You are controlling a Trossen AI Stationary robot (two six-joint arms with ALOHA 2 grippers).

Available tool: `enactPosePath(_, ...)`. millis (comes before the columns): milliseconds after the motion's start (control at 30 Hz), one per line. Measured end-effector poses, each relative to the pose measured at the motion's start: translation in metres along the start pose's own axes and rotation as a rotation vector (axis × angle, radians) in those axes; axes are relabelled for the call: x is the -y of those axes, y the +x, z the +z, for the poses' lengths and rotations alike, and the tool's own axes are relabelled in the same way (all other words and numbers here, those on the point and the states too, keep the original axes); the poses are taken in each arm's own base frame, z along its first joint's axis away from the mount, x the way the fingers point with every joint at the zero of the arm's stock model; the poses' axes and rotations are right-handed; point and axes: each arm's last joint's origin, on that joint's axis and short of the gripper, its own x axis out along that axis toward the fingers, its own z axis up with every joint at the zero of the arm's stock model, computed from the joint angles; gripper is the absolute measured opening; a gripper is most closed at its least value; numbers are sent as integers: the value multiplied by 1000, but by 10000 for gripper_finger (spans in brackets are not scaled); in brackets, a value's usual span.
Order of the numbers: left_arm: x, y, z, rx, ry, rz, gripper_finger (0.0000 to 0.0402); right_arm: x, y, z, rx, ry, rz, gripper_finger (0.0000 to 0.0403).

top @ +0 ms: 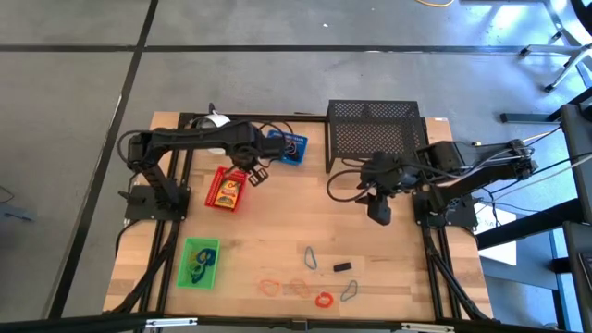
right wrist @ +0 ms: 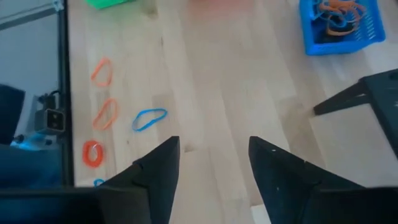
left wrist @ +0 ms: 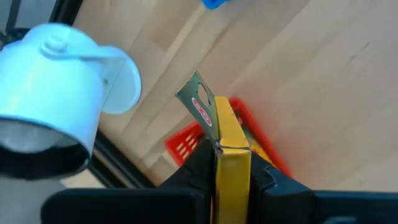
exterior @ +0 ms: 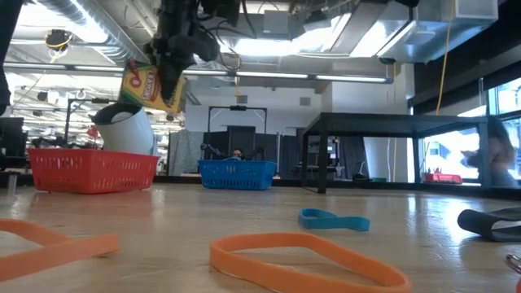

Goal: Pick & Place Office Desk Supplies
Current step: Put the yellow crayon box into the red bin

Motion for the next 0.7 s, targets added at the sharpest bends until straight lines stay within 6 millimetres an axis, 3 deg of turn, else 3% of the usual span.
enactPosePath(200, -4, -18, -17, 45, -10, -23, 29, -1, -1, -1, 45, 28, -89, 189)
enactPosePath(367, -18, -33, -40, 137, -128, -59, 29, -5, -1, -3, 36, 8, -76, 189)
enactPosePath(500, -24, -20, -68, 163, -273, -101, 29, -8, -2, -5, 34, -4, -67, 189)
enactPosePath(700, -16, 17, -86, 221, -460, -196, 29, -9, -2, -5, 49, -19, -94, 190)
